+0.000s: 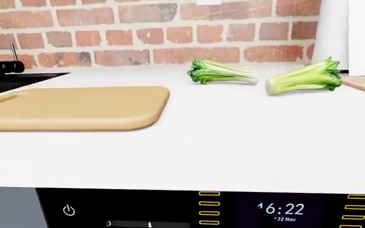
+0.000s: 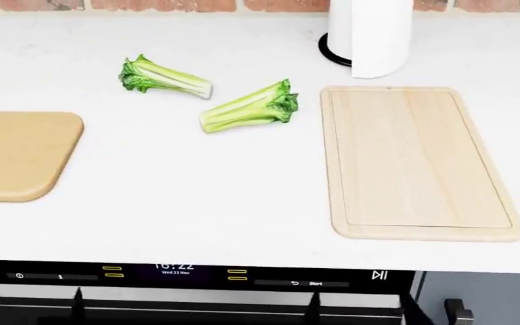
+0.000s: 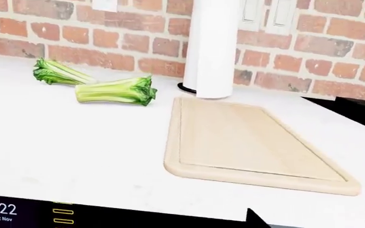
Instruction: Place the celery and the celery on separate cutting boards.
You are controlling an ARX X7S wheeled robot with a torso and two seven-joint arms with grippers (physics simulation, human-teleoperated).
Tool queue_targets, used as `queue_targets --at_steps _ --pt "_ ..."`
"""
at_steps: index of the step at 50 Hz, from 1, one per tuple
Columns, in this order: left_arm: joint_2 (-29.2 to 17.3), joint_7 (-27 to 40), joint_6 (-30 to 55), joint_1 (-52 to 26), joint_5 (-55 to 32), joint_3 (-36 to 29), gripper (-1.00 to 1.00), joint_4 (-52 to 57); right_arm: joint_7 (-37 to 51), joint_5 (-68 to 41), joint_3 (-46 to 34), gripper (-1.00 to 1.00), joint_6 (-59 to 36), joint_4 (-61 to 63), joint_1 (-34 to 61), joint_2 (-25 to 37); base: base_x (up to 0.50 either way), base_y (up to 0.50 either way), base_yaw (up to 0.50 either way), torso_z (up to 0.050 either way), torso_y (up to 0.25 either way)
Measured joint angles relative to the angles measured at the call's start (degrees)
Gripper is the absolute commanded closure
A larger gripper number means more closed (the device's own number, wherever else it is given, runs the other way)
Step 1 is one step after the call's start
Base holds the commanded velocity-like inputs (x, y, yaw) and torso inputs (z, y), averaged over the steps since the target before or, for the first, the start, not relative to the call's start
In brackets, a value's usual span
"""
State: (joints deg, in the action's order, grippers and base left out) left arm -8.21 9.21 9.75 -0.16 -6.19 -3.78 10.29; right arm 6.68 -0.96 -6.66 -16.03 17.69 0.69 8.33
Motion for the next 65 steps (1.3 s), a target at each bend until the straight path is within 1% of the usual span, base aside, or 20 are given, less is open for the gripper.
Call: queue_targets --at_steps 5,12,18,24,30,37,47,65 --pt "-2.75 0.03 10.97 -1.79 -2.83 1.40 -1.00 9.86 -1.26 -2.67 2.73 -1.00 -12.24 10.87 3.35 1.56 0.00 0.00 0.00 0.000 0.000" --pt "-6.38 0.08 26.47 -7.38 -7.83 4.49 -1.00 20.05 -3.08 -6.96 7.15 -1.00 -29.58 22.69 10.64 3.80 0.00 0.00 0.00 0.000 0.000" --pt "-8.99 0.11 38.63 -14.17 -12.23 7.19 -1.00 24.93 -4.95 -10.39 10.97 -1.00 -42.45 28.10 18.12 5.78 0.00 0.00 0.00 0.000 0.000" --pt "-11.23 0.24 46.75 -19.07 -14.67 7.95 -1.00 27.32 -6.67 -12.89 13.95 -1.00 -50.94 30.54 23.95 7.42 0.00 0.00 0.00 0.000 0.000" --pt "-12.87 0.28 52.06 -23.39 -16.19 8.64 -1.00 27.64 -7.99 -14.22 16.16 -1.00 -54.64 31.20 26.33 8.79 0.18 0.01 0.00 0.000 0.000" --pt "-14.09 0.12 54.82 -25.50 -17.00 8.74 -1.00 27.49 -8.93 -15.09 18.04 -1.00 -56.95 31.04 28.14 10.09 0.37 0.02 0.00 0.000 0.000" --pt "-14.79 -0.18 57.19 -28.24 -18.25 9.27 -1.00 26.96 -9.20 -15.71 19.56 -1.00 -59.47 31.01 29.71 11.06 0.38 0.07 0.00 0.000 0.000" --pt "-15.47 -0.42 58.59 -30.52 -19.12 8.12 -1.00 26.62 -8.43 -15.41 18.84 -1.00 -59.30 29.21 30.75 12.26 0.43 0.20 0.00 0.000 0.000"
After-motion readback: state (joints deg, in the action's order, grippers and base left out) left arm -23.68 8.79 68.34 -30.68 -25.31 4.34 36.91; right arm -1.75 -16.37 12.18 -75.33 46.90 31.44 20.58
